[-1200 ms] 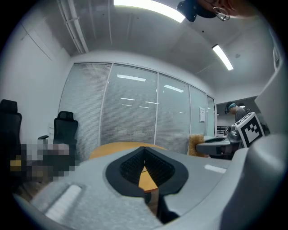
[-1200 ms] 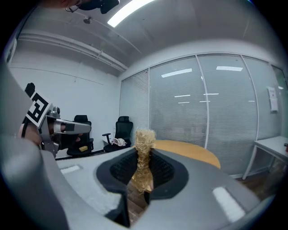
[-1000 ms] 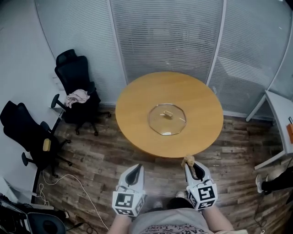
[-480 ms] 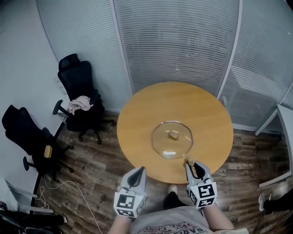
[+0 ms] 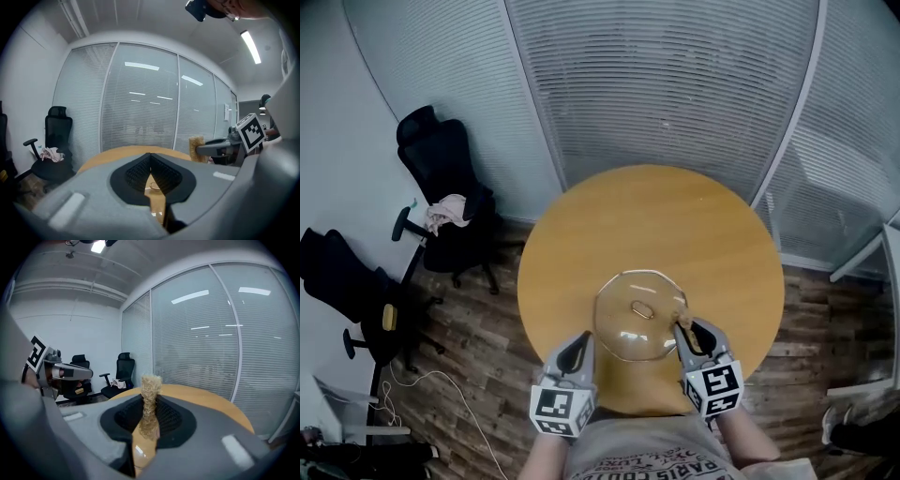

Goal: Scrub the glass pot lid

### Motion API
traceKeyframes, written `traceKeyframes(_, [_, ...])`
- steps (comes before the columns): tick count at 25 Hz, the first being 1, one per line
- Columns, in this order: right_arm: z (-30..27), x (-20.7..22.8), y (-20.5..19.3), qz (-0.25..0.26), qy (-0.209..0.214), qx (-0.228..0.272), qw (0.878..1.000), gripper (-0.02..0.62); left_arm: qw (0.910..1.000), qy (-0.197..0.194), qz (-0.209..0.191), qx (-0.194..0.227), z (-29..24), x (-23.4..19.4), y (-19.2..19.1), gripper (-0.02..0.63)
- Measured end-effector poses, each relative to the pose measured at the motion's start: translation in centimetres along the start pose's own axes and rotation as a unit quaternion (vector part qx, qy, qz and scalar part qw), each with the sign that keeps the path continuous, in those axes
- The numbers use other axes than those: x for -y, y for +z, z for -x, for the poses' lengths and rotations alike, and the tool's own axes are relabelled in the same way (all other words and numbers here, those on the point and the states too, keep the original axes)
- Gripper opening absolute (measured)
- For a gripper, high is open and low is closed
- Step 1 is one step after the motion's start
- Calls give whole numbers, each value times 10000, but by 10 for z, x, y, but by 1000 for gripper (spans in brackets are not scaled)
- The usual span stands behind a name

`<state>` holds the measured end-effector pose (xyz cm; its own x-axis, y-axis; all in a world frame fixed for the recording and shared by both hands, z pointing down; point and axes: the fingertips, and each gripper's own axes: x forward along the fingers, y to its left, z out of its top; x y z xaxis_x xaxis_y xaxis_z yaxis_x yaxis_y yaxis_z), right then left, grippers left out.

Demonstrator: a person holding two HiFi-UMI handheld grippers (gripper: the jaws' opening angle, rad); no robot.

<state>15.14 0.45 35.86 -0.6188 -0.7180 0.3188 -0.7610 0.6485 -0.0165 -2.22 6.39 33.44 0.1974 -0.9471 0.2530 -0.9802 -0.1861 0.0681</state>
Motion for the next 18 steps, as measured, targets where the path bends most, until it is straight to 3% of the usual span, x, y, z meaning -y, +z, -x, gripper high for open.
traceKeyframes(10, [-68, 30, -9, -74, -328, -508, 9981, 78, 9977, -622, 49, -282, -93, -32, -2, 8])
traceKeyframes(13, [-87, 35, -15, 460, -314, -827, 9950, 78, 9964, -760, -31, -379, -115, -43, -6, 8])
traceKeyframes(18, [-124, 45, -43, 1287, -190, -1541, 9795, 78, 9955, -811, 53, -491, -143, -63, -20, 6])
